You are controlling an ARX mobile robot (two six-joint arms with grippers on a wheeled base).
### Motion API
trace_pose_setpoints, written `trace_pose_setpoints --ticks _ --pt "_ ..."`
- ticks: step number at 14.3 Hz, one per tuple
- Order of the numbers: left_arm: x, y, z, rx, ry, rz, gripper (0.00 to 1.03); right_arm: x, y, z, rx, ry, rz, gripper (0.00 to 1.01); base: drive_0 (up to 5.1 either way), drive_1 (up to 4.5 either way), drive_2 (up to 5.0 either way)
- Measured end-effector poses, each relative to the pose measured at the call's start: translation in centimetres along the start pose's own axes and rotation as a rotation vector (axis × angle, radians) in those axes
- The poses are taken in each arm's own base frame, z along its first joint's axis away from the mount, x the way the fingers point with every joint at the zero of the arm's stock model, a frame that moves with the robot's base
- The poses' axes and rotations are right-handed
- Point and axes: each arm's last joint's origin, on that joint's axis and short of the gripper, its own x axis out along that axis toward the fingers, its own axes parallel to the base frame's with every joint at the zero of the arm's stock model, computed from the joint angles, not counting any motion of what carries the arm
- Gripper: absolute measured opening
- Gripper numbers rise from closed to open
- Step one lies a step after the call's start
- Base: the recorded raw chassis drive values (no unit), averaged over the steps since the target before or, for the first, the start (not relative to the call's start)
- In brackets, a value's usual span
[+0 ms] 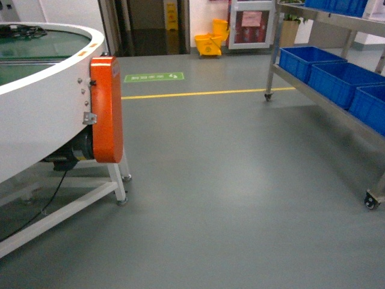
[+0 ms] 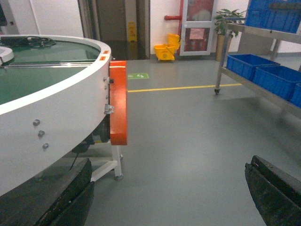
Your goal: Pick red block from blue box to shelf
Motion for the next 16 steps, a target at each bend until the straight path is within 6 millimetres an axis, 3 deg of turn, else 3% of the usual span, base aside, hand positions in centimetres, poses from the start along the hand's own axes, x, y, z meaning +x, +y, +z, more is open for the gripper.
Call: trace_pose_setpoints --ticks 16 --pt "0.00 0.00 0.00 0.000 0.000 0.000 0.98 0.00 0.00 -0.01 0.000 0.001 0.000 0.28 -1.5 -1.50 -1.5"
